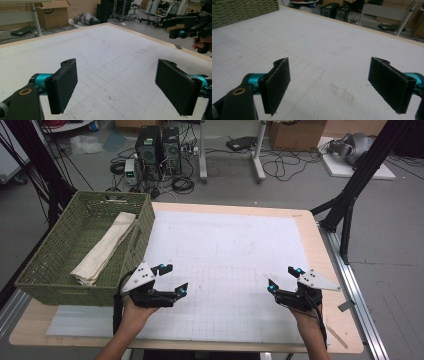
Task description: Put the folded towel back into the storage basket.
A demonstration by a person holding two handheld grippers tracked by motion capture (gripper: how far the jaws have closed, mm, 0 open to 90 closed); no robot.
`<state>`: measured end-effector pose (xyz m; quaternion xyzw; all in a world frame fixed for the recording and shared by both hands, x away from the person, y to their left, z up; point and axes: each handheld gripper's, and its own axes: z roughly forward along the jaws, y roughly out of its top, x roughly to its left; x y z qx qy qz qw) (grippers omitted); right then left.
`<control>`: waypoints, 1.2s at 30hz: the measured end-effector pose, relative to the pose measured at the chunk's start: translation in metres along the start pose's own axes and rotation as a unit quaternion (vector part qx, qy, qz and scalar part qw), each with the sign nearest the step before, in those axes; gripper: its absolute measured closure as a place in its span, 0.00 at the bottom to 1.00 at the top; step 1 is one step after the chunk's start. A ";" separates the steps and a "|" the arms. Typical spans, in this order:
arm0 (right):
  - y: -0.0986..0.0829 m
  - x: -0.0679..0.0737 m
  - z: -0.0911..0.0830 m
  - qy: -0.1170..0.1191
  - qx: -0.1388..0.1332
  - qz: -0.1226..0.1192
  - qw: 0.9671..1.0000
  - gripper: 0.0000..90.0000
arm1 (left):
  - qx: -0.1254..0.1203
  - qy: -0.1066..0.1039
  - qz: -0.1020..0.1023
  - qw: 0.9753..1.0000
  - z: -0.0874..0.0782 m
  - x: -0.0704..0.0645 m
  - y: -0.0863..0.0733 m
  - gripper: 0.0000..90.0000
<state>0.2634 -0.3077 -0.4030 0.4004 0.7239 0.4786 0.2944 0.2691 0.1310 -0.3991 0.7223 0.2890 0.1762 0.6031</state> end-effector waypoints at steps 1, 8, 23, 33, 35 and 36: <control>-0.001 0.000 0.000 0.000 0.001 0.001 1.000 0.18 | 0.001 0.000 0.002 1.000 0.000 0.000 0.000 0.20; -0.003 -0.003 -0.002 -0.005 -0.002 0.002 1.000 0.18 | -0.005 0.005 0.001 1.000 -0.002 0.001 -0.002 0.20; -0.001 0.002 -0.001 -0.005 -0.002 -0.004 1.000 0.18 | -0.009 0.016 0.001 1.000 -0.008 0.002 -0.004 0.21; 0.000 0.002 -0.001 -0.007 -0.003 -0.007 1.000 0.18 | -0.004 0.018 0.001 1.000 -0.007 0.002 -0.006 0.21; 0.000 0.002 -0.001 -0.007 -0.003 -0.008 1.000 0.18 | -0.005 0.018 0.000 1.000 -0.007 0.003 -0.006 0.21; 0.000 0.002 -0.001 -0.007 -0.003 -0.007 1.000 0.18 | -0.004 0.019 0.000 1.000 -0.007 0.003 -0.006 0.21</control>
